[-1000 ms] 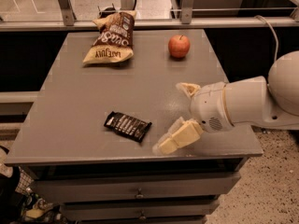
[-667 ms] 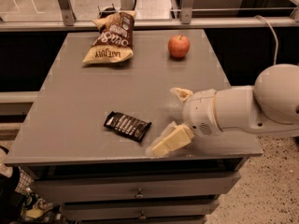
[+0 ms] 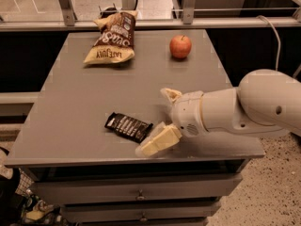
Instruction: Move rxbar chocolate near brown chip bag
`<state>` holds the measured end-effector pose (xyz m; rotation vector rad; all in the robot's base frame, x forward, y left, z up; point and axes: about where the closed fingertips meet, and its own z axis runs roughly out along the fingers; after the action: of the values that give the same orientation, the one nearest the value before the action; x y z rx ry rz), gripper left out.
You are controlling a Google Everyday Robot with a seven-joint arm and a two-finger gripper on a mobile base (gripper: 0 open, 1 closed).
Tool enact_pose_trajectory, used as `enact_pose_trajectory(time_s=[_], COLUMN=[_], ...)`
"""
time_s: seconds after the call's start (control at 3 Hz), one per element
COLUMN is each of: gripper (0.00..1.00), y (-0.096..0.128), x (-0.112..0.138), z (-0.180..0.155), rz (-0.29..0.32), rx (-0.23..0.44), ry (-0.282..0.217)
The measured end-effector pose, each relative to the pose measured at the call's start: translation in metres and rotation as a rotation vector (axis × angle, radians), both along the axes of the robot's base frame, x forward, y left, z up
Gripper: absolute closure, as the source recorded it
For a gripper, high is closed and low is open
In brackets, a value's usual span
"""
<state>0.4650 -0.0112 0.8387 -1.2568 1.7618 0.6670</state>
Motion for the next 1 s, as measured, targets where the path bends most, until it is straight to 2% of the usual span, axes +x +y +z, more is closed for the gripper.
enact_pose_trajectory(time_s=[0.67,1.0], gripper=[0.00,0.09], y=[0.024,0.030], x=[-0.001,-0.002], z=[-0.017,-0.021], rz=[0.002,-0.018], rx=[0.041,0.060], ry=[0.011,0.007])
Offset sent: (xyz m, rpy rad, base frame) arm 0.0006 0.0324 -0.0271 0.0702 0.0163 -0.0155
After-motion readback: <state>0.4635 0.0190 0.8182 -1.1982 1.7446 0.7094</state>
